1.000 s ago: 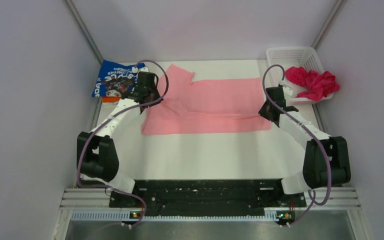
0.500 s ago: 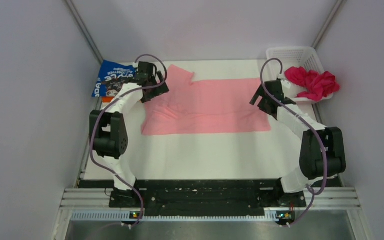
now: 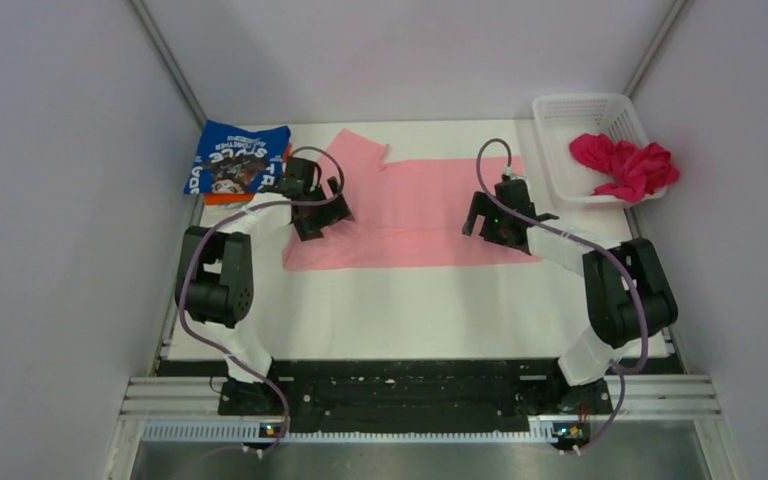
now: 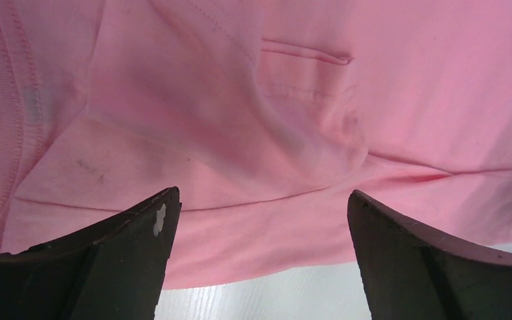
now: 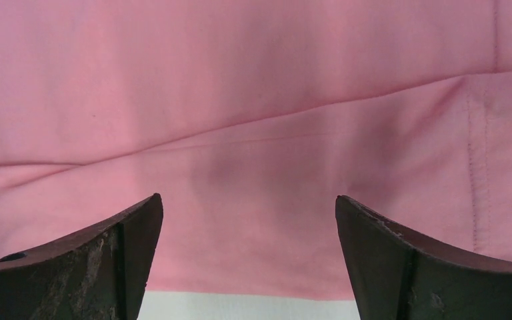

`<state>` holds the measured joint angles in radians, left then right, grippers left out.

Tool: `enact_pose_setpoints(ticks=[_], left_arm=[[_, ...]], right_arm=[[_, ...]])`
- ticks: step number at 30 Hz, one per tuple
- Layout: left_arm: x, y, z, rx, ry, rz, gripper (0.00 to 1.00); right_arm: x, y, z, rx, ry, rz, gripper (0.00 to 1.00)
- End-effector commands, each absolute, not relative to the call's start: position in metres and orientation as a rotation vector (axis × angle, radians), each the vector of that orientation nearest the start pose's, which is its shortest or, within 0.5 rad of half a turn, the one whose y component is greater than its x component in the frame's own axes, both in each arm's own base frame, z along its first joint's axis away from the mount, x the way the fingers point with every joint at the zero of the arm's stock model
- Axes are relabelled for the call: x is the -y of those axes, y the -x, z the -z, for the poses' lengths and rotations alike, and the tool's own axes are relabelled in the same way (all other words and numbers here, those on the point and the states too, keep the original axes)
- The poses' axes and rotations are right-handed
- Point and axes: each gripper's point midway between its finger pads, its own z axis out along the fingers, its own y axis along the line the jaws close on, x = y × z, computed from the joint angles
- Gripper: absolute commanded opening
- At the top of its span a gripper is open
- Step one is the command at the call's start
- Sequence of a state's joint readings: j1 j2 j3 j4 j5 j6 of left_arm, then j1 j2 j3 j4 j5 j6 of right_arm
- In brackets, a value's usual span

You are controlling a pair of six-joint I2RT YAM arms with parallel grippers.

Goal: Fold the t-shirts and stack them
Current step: Fold the flattened tshirt in 1/3 of the way

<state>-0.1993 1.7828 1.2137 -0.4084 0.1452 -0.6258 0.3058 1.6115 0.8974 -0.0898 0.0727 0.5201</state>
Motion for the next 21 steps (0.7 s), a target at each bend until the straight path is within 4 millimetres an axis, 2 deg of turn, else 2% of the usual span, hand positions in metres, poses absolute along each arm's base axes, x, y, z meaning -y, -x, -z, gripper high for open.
enact_pose_setpoints(ticks=[1, 6, 11, 18, 21], left_arm=[[0.131, -0.401, -0.056, -2.566, 0.515, 0.493, 0.99], [0.126, -0.365, -0.027, -2.655, 0.555, 0.472, 0.99], [0.124, -0.311, -0.006, -2.763, 0.565, 0.420, 0.99], [0.107, -0.237, -0.002, -2.798, 0.638, 0.290, 0.99], [0.108, -0.210, 0.003, -2.808, 0.660, 0.301, 0.99]], right_arm=[[-0.133, -0.379, -0.046, -2.394, -0.270, -0.327, 0.99], [-0.123, -0.342, -0.020, -2.462, -0.338, -0.314, 0.99], [-0.114, -0.291, 0.002, -2.539, -0.408, -0.282, 0.99], [-0.097, -0.214, 0.015, -2.628, -0.503, -0.258, 0.99], [-0.101, -0.187, 0.014, -2.639, -0.516, -0.327, 0.99]])
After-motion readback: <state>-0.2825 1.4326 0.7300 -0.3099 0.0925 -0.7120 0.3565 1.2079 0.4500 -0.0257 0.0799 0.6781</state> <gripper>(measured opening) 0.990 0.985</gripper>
